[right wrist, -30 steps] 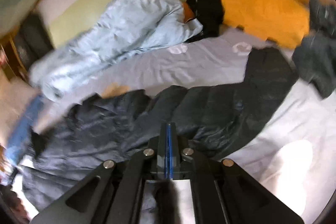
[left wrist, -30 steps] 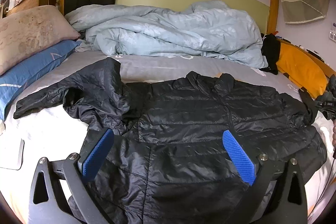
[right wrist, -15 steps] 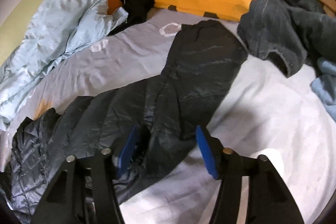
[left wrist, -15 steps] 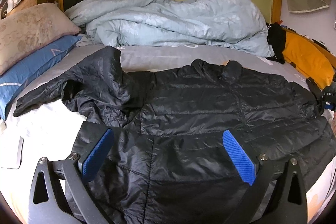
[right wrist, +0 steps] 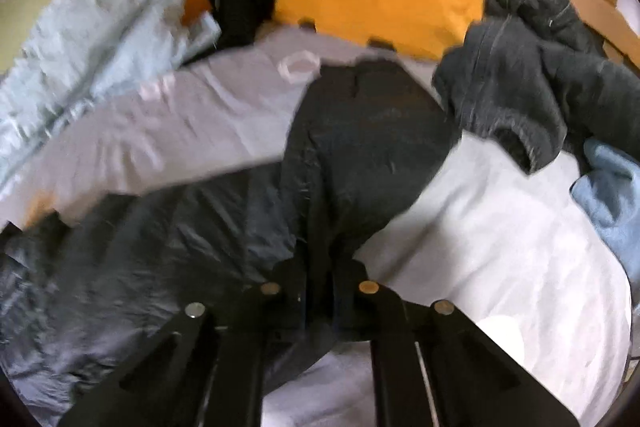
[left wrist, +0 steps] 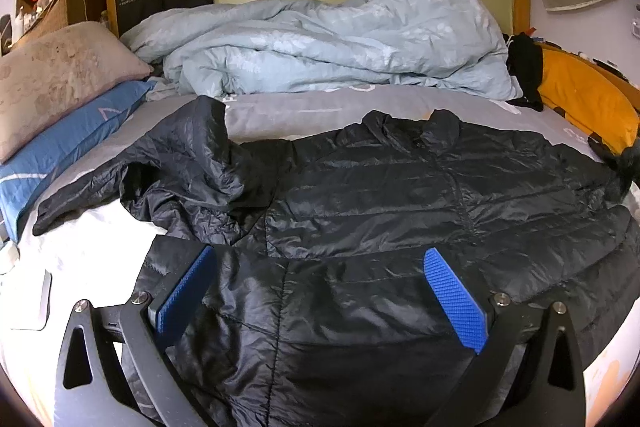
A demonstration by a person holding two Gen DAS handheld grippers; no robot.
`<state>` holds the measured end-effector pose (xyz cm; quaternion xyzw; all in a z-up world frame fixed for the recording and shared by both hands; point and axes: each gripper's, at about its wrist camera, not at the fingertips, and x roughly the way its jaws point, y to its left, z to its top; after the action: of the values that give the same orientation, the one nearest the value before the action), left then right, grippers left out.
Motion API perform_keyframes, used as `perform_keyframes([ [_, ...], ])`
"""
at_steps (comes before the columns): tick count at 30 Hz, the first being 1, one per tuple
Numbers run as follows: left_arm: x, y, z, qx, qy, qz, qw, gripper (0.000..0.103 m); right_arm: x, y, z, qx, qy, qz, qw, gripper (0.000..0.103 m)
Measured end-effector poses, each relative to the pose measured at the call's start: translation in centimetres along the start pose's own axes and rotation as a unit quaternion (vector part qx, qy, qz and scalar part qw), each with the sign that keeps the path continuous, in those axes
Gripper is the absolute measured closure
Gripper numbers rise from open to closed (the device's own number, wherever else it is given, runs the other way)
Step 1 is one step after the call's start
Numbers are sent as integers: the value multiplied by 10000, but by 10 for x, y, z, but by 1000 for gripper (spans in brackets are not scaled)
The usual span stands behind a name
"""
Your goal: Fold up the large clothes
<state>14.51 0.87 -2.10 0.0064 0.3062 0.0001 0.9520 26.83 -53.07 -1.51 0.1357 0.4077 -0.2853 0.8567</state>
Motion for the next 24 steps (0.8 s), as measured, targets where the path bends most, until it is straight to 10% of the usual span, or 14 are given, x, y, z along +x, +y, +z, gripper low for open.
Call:
perform_keyframes([
  [6, -5, -4, 1, -13, -33, -110, 9999, 0, -67, 5, -6, 185, -771, 1498, 9855, 97],
  [13, -12, -4, 2, -53, -96, -140, 9998, 0, -137, 72, -53, -650, -497, 3201, 9438, 97],
  [19, -18, -4, 4, -104, -173, -176, 9996, 0, -160, 137, -119, -1538, 125, 3693, 9164, 97],
  [24, -22, -3, 7, -141, -176, -228, 9995, 0, -150, 176, -165, -2459, 439, 3160, 9153, 95],
])
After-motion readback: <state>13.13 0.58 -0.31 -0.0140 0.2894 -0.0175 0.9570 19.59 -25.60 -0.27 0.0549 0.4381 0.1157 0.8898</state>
